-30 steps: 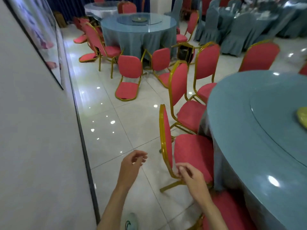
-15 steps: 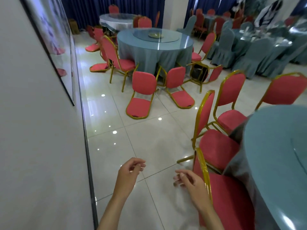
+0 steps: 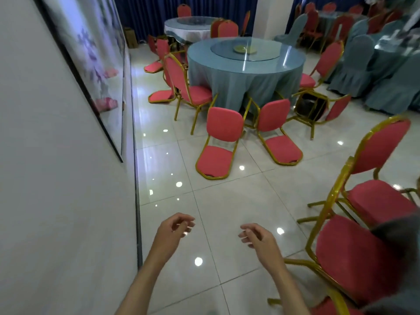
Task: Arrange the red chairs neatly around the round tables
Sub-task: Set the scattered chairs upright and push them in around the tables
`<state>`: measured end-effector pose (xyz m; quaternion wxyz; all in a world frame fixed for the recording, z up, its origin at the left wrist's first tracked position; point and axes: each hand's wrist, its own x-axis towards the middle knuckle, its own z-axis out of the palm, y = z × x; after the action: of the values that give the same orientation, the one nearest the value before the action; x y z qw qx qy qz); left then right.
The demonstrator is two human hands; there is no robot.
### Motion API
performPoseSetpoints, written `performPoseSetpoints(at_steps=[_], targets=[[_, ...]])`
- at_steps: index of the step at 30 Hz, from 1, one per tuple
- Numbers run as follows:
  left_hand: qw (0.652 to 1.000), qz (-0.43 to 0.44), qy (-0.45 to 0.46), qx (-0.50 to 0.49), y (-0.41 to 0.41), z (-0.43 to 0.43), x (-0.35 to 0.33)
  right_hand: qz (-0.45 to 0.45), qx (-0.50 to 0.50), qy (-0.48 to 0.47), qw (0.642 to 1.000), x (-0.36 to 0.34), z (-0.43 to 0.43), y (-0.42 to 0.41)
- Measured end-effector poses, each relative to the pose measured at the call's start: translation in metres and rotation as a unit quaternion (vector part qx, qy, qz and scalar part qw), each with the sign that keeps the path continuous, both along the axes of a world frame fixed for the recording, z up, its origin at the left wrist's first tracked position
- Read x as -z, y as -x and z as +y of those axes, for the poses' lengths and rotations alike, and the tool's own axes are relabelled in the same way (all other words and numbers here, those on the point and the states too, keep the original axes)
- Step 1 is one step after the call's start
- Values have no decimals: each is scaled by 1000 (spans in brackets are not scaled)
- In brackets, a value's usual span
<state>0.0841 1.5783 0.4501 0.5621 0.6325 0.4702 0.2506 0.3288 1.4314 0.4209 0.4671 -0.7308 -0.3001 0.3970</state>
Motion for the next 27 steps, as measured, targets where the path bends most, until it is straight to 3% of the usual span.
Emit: performPoseSetpoints(at_steps=[6, 12, 18, 27], targets=[[991, -23, -17, -128, 17, 135, -16, 1, -112, -38, 993, -36, 182, 13], [986, -34, 13, -162, 5, 251, 4, 0, -185, -22, 982, -28, 311, 15], [990, -41, 47, -127, -40, 383, 19, 1, -118, 14, 993, -18, 422, -23], [999, -34, 37, 3, -156, 561, -1, -10, 29, -11, 999, -39, 535, -123]])
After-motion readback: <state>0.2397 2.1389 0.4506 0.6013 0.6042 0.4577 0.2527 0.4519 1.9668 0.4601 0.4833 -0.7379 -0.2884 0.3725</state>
